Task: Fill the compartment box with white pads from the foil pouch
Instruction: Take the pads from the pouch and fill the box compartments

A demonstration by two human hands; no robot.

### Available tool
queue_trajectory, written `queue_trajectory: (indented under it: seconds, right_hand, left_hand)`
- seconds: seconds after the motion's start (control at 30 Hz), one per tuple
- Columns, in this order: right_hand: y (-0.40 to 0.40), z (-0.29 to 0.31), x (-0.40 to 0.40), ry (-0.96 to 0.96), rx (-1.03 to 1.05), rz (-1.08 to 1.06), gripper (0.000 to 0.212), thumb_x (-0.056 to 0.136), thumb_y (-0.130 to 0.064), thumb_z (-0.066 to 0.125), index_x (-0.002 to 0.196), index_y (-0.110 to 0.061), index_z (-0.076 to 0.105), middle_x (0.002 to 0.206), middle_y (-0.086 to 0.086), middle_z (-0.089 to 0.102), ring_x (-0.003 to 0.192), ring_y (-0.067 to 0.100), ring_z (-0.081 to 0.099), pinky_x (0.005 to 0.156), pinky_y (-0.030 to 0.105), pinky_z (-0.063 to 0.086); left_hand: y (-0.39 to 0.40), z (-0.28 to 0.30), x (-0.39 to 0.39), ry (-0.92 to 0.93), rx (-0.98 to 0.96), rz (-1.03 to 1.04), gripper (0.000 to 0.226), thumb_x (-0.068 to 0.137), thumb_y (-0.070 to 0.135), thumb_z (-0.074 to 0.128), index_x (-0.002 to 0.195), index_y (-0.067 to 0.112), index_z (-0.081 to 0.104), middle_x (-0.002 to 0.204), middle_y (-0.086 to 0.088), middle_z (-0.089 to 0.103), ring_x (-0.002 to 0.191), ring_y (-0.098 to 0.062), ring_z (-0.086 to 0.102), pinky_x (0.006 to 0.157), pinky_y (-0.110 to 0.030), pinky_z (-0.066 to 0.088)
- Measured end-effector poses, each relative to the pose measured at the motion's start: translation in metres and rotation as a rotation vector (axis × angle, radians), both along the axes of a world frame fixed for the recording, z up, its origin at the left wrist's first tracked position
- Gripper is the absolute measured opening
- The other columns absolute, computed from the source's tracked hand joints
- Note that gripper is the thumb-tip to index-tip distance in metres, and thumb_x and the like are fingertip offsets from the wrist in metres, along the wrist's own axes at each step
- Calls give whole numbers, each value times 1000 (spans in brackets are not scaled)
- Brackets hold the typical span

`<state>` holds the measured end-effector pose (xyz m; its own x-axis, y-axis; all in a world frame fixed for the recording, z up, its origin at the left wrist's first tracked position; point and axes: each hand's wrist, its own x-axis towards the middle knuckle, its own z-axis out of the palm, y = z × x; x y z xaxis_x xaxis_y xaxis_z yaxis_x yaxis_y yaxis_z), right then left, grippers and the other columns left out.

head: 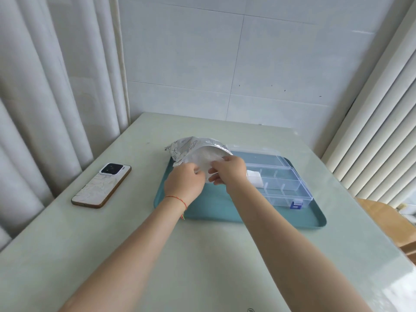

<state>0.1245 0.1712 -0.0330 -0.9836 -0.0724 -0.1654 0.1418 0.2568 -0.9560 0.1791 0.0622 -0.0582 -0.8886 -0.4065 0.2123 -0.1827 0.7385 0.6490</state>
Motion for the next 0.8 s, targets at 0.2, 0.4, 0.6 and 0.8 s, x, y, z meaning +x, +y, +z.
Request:
queue_trajectory:
  seconds: [0.2,0.4,0.6,0.8]
  right_hand:
    - [-14,-7,2,190,350,-13,15,82,-13,62,93,-5,66,72,9,61,61,20,46,54,25,34]
    - [8,5,3,317,390,24,24,74,-14,66,63,-16,45,66,6,30,63,20,25,57,28,19]
    - [40,21,6,169,288,165,18,81,-22,74,75,-7,65,62,2,48,54,16,38,46,21,28]
    - [67,19,3,34,78,370,14,84,-18,74,90,-6,73,69,1,63,61,13,54,53,21,41]
  left_hand:
    - [-15,-7,2,-7,133,-41,13,75,30,40,71,21,48,75,-17,56,70,-27,41,68,-40,49]
    - [-16,-6,1,39,276,-21,22,81,25,47,62,17,53,62,-1,59,60,-29,52,64,-34,50]
    - [-4,6,5,42,417,-84,16,84,35,51,78,25,63,65,1,65,49,-19,58,56,-27,46]
    - [2,6,5,48,700,-210,31,85,33,72,65,18,54,63,-3,30,54,-18,26,44,-21,17]
